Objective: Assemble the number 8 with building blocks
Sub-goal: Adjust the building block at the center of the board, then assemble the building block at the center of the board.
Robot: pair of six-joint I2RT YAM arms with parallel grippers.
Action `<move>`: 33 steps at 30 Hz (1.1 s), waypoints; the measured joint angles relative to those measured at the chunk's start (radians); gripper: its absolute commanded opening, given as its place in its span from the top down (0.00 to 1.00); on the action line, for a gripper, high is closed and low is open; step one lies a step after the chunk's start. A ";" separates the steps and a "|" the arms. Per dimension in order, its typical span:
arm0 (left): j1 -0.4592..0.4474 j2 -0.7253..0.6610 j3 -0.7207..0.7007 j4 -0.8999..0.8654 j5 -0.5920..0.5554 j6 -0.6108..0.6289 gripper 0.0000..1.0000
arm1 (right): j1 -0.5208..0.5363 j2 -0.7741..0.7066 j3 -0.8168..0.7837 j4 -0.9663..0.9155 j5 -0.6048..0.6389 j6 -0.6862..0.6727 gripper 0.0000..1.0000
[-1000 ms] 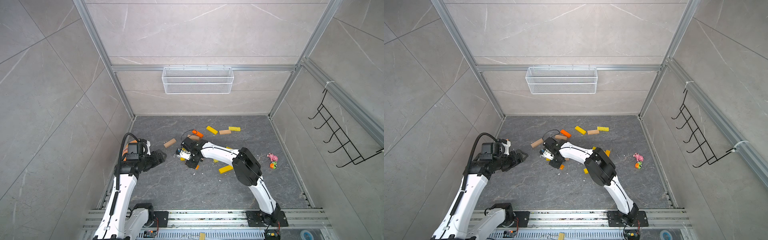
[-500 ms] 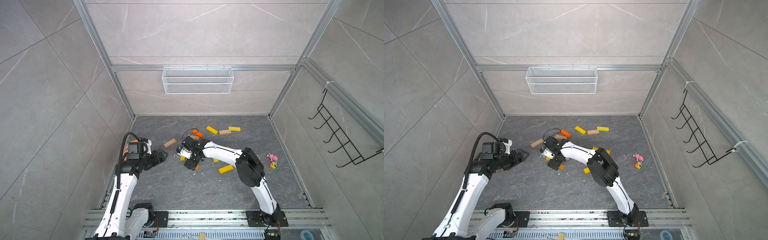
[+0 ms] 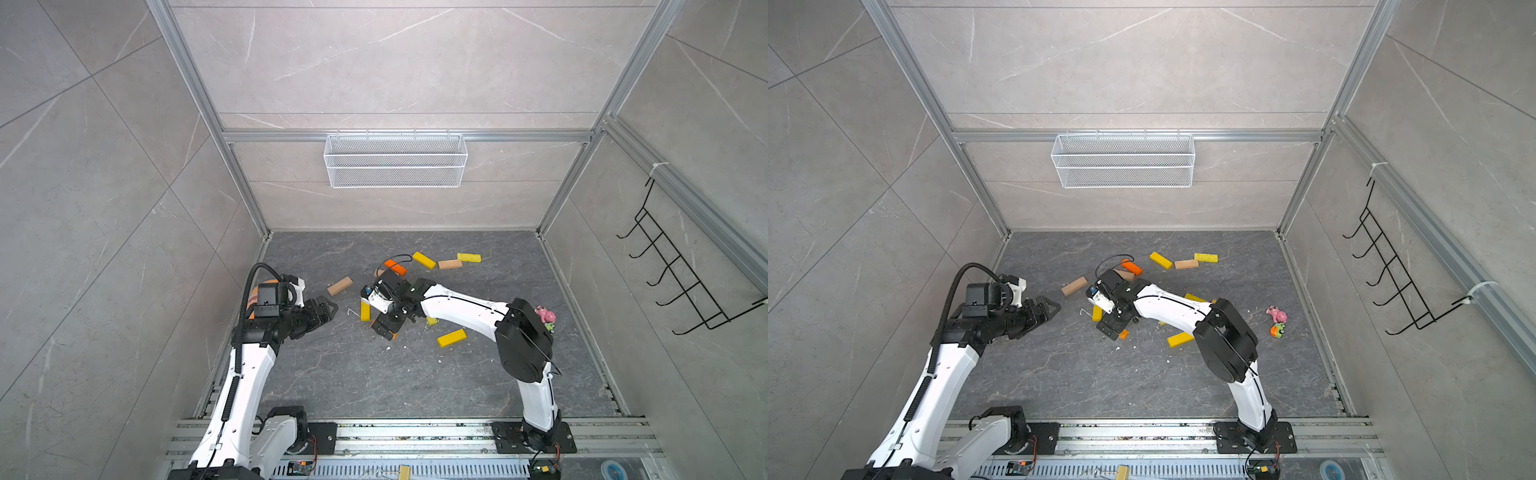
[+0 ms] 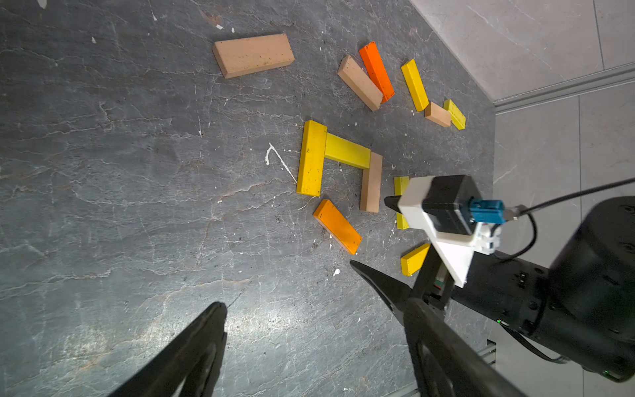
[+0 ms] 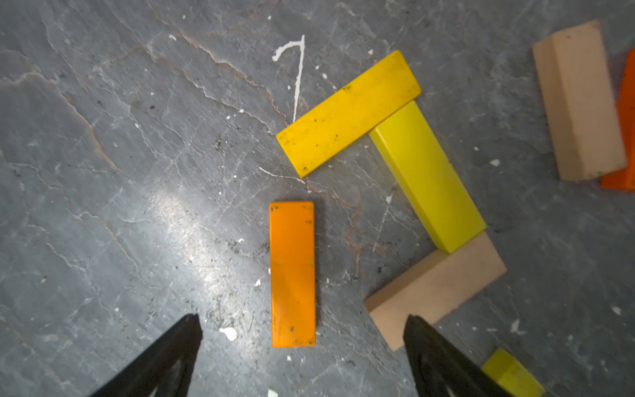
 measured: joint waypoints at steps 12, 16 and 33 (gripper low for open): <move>-0.114 0.064 -0.044 0.075 0.005 -0.037 0.16 | -0.016 -0.429 -0.449 0.340 0.059 0.449 0.19; -0.208 0.121 -0.068 0.143 -0.007 -0.076 0.17 | -0.015 -0.505 -0.598 0.447 0.109 0.613 0.31; -0.354 0.369 -0.083 0.369 -0.039 -0.168 0.18 | 0.058 -0.352 -0.784 0.741 0.131 1.007 0.57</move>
